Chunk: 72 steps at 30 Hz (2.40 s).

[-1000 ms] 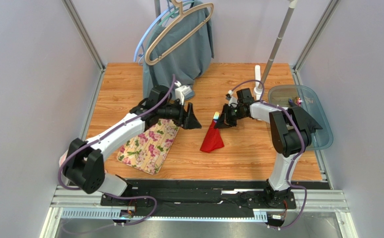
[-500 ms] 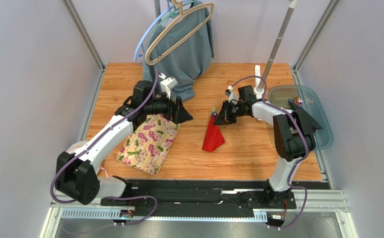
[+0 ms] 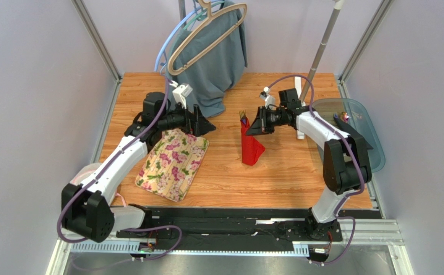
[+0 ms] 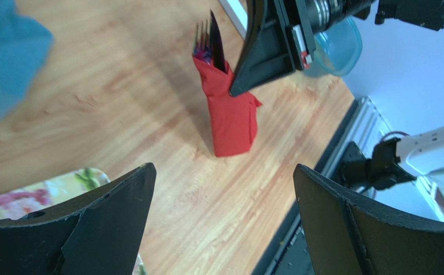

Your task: Place the utensils on the paper napkin and roll it up

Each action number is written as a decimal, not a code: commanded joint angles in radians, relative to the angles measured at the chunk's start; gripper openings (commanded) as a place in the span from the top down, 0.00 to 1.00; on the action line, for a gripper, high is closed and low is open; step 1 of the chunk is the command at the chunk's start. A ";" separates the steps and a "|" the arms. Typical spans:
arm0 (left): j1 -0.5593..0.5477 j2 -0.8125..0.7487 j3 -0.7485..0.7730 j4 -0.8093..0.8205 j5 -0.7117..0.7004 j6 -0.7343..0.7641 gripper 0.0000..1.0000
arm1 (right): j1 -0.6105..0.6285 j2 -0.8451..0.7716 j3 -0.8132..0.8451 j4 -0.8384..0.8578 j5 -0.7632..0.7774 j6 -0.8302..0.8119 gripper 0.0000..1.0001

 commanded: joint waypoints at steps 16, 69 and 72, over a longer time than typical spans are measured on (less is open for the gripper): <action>0.057 -0.253 -0.126 0.151 0.341 0.114 0.01 | 0.134 -0.321 0.220 -0.275 -0.147 -0.282 1.00; -0.325 -0.287 -0.159 0.600 0.419 -0.014 0.51 | 0.494 -0.488 0.369 -0.390 -0.057 -0.425 1.00; -0.337 -0.286 -0.159 0.603 0.419 -0.018 0.57 | 0.494 -0.490 0.375 -0.386 -0.050 -0.425 1.00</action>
